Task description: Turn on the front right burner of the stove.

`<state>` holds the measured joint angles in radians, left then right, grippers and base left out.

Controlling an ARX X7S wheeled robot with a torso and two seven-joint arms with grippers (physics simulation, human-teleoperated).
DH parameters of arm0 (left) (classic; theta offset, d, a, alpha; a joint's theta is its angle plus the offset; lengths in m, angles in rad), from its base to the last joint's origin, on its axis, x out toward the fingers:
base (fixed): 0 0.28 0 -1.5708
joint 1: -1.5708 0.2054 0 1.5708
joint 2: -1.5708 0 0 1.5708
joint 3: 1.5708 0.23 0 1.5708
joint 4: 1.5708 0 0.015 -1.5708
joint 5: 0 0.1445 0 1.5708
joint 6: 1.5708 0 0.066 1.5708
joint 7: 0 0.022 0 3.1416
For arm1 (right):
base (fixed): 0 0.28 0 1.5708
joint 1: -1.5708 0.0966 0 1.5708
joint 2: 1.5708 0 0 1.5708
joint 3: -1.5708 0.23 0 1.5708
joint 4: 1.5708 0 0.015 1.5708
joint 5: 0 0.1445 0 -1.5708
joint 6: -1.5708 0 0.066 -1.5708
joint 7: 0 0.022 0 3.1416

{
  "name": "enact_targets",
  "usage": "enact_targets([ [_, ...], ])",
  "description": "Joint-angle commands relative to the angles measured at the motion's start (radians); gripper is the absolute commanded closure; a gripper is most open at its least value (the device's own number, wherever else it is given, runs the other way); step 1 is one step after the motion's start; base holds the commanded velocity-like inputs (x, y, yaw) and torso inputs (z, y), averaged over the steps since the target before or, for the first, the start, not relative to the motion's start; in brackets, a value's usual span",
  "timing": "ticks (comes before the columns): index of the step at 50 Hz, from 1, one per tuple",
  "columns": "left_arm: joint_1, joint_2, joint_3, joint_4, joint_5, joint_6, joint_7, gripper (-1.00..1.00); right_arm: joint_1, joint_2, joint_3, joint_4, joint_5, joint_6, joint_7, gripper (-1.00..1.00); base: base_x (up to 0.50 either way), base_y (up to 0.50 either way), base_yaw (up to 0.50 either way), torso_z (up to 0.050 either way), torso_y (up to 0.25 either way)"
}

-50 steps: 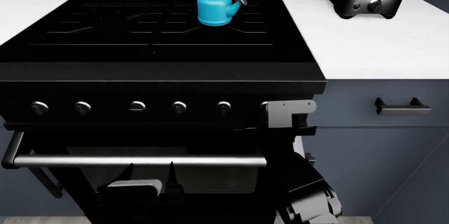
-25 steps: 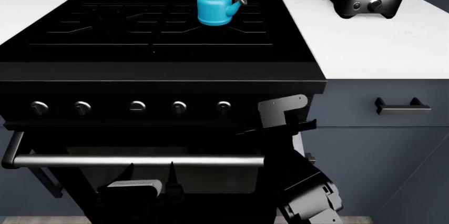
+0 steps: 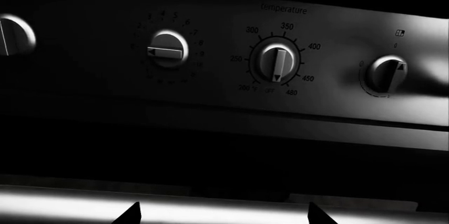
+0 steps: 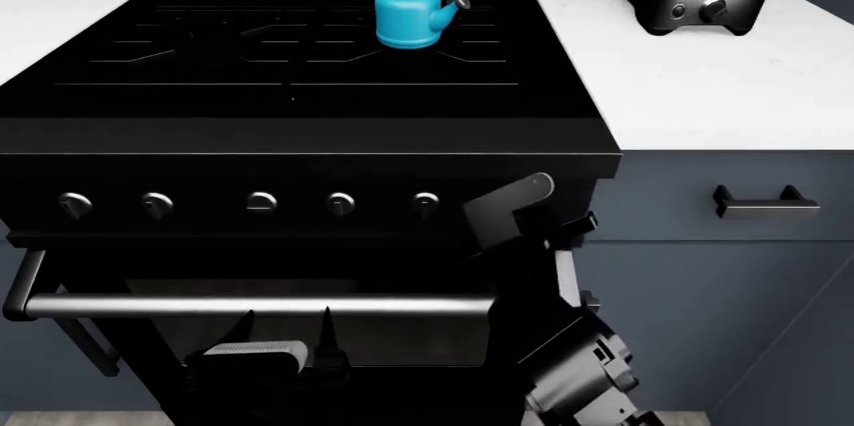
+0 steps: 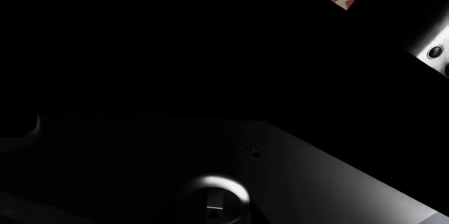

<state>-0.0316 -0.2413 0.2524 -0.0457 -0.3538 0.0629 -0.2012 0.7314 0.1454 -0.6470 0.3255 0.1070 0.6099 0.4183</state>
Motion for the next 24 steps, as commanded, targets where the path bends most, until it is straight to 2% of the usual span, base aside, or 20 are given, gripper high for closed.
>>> enact_targets([
  [1, -0.003, -0.003, 0.005, 0.000, -0.003, -0.002, -0.004, -1.00, 0.036, -0.012, -0.122, -0.008, -0.001, 0.056, -0.043, 1.00, 0.00, 0.00, 0.00, 0.000, 0.000],
  [24, -0.002, -0.010, 0.012, 0.005, -0.011, 0.000, -0.011, -1.00, 0.059, -0.002, -0.256, -0.028, -0.079, 0.164, -0.042, 1.00, 0.00, 0.00, 0.00, 0.000, 0.000],
])
